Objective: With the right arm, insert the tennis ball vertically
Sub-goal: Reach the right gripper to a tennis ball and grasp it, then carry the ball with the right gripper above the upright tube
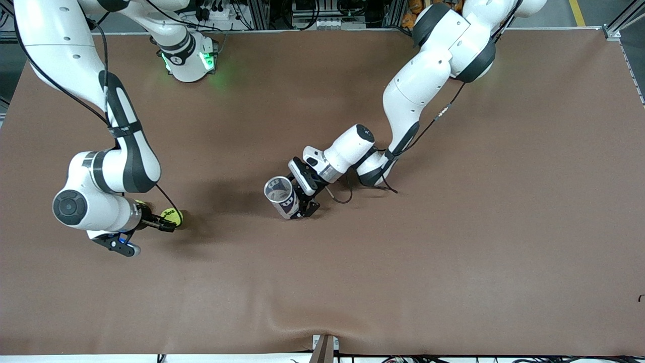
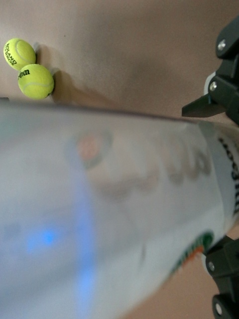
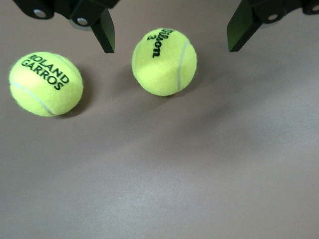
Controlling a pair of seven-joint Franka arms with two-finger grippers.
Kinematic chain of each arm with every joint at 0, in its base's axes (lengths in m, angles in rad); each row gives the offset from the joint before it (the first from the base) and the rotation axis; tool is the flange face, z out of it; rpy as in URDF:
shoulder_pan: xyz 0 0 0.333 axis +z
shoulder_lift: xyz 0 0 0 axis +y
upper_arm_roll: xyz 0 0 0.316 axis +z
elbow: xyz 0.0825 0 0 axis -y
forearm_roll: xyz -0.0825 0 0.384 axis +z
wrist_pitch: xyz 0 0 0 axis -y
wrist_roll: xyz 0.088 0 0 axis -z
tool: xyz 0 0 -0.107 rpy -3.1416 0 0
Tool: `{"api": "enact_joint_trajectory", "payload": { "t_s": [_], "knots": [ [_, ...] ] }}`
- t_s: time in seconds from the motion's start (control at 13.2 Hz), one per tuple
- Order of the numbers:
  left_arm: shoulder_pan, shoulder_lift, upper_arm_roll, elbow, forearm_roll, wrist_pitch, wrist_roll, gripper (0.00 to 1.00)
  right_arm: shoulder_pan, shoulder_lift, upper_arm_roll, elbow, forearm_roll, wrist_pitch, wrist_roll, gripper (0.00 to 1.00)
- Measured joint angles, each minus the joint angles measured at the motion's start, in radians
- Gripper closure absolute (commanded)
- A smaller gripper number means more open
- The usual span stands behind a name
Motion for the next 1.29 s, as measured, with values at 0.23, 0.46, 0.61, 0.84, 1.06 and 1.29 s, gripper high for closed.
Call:
{"api": "enact_joint_trajectory", "payload": {
  "t_s": [0.23, 0.46, 0.61, 0.84, 1.06, 1.29],
  "knots": [
    [0.001, -0.001, 0.000, 0.000, 0.000, 0.001, 0.000, 0.00, 0.012, 0.028, 0.001, 0.000, 0.000, 0.006, 0.024, 0.00],
    [0.011, -0.011, -0.001, -0.010, 0.004, 0.003, 0.000, 0.00, 0.020, 0.051, 0.000, -0.004, -0.001, 0.009, 0.034, 0.00],
    [0.016, -0.019, -0.002, -0.018, 0.006, 0.004, 0.000, 0.00, 0.020, 0.053, -0.004, -0.020, -0.001, 0.022, 0.035, 0.00],
    [0.017, -0.030, -0.008, -0.024, 0.007, 0.004, 0.000, 0.00, 0.019, 0.054, -0.008, -0.042, -0.001, 0.052, 0.035, 0.76],
    [0.016, -0.033, -0.018, -0.029, 0.007, 0.004, 0.000, 0.00, 0.019, 0.051, -0.008, -0.041, -0.001, 0.062, 0.035, 1.00],
    [0.016, -0.034, -0.019, -0.029, 0.007, 0.004, 0.000, 0.00, 0.020, 0.047, -0.007, -0.005, 0.000, 0.050, 0.061, 1.00]
  ]
}}
